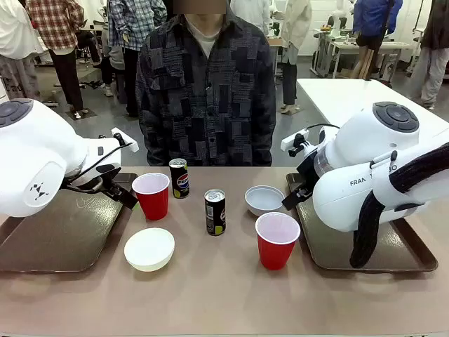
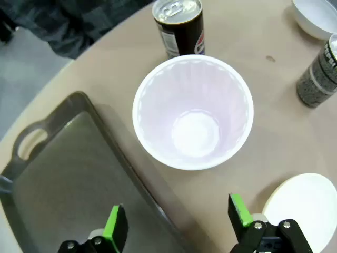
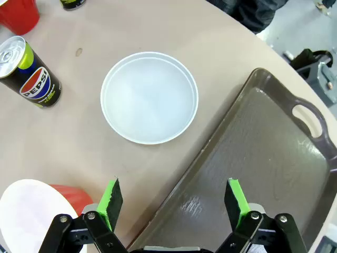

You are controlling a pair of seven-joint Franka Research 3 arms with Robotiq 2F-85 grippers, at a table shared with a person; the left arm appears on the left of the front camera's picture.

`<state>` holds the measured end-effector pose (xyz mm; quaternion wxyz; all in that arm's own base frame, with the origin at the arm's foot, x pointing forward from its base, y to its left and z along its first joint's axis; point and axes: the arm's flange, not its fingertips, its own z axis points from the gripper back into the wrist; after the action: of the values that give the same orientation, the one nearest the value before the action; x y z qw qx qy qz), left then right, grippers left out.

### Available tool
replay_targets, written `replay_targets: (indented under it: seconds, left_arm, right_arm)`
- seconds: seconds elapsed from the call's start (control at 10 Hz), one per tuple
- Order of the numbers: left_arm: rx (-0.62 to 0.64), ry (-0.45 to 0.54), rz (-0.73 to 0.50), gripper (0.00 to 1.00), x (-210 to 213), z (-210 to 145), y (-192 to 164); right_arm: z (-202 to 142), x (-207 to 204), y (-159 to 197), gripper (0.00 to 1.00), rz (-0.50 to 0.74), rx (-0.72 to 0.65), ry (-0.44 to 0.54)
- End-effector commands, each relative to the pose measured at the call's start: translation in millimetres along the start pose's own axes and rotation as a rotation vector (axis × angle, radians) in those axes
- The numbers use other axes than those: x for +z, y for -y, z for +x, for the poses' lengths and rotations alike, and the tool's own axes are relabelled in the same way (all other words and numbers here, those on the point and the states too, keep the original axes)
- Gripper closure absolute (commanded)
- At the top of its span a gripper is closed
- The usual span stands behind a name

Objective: Prepare tableware on both trays.
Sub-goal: Pick up a Picnic Bowl from the table and place it on a Handle tray.

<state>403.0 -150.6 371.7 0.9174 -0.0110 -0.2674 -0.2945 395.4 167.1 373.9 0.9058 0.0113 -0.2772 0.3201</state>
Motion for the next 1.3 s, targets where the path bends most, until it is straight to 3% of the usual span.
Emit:
replay_targets:
  seconds: [0.0, 1.2]
  left_arm:
    - [0.000, 0.000, 0.000, 0.00, 0.0, 0.0, 0.1]
    - [0.000, 0.000, 0.000, 0.00, 0.0, 0.1, 0.2]
  right_arm:
    - [0.0, 0.0, 0.0, 0.00, 0.000, 0.000, 0.000]
    - [0.0, 0.0, 0.1, 0.00, 0.000, 0.000, 0.000]
